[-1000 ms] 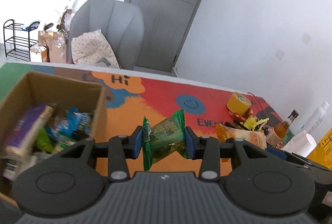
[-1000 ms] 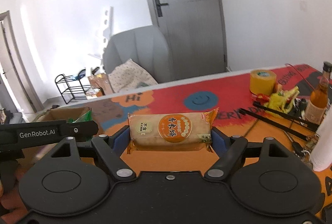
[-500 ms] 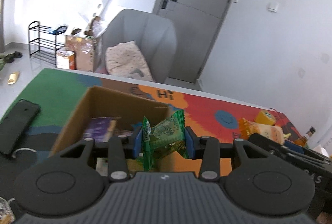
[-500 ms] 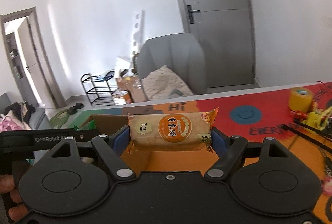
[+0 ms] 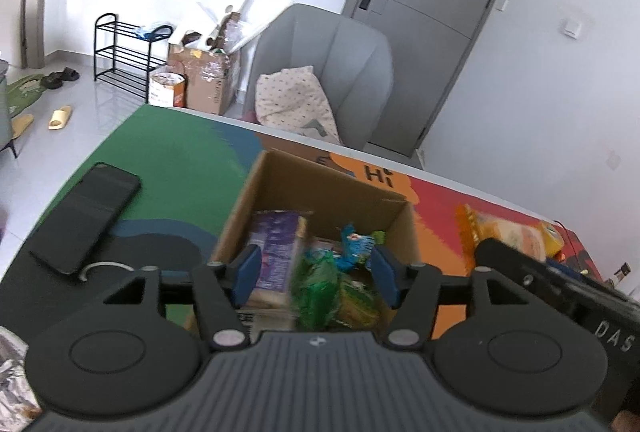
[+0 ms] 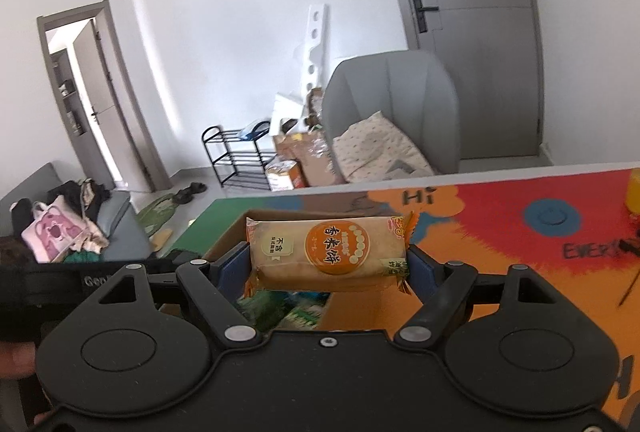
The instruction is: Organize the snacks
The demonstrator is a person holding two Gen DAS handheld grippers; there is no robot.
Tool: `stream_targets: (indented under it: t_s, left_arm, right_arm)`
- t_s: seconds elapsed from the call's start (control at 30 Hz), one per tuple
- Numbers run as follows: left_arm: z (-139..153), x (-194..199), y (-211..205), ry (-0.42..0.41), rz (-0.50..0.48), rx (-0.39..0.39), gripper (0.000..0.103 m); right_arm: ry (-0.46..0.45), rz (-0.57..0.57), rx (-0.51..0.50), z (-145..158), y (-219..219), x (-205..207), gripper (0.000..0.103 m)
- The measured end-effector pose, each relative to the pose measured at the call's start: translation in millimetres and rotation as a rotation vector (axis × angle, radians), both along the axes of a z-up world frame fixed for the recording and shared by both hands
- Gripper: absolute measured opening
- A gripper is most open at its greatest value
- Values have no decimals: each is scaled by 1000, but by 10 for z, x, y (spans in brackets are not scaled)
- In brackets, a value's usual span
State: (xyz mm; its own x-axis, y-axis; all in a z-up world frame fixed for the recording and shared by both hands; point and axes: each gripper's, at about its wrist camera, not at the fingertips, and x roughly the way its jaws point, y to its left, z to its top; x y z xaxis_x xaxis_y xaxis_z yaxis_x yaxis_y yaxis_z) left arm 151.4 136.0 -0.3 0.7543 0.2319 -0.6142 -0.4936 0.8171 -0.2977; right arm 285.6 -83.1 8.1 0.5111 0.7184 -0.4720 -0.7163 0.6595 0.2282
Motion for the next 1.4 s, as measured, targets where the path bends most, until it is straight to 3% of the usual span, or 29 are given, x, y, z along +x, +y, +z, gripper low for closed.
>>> stream_targets:
  t_s: [0.1, 0.23, 0.3, 0.67, 1.03, 1.4]
  left_arm:
    - [24, -82, 28, -5, 14, 6, 65]
    - [22, -155, 68, 3, 23, 13, 74]
    - [23, -190, 87, 3, 30, 13, 76]
    - [5, -287, -24, 17, -13, 16, 87]
    - [60, -353, -352, 11, -97, 41, 92]
    - [223, -577, -676, -27, -150, 107, 103]
  right_arm:
    - [24, 29, -2, -24, 59, -46, 78]
    - [82, 67, 10, -50, 101, -129, 90]
    - [68, 55, 9, -29, 87, -174, 93]
    - [66, -56, -5, -51, -285, -256, 93]
    - [50, -171, -3, 5, -747, -373, 103]
    - [35, -223, 20, 147, -1106, -579, 103]
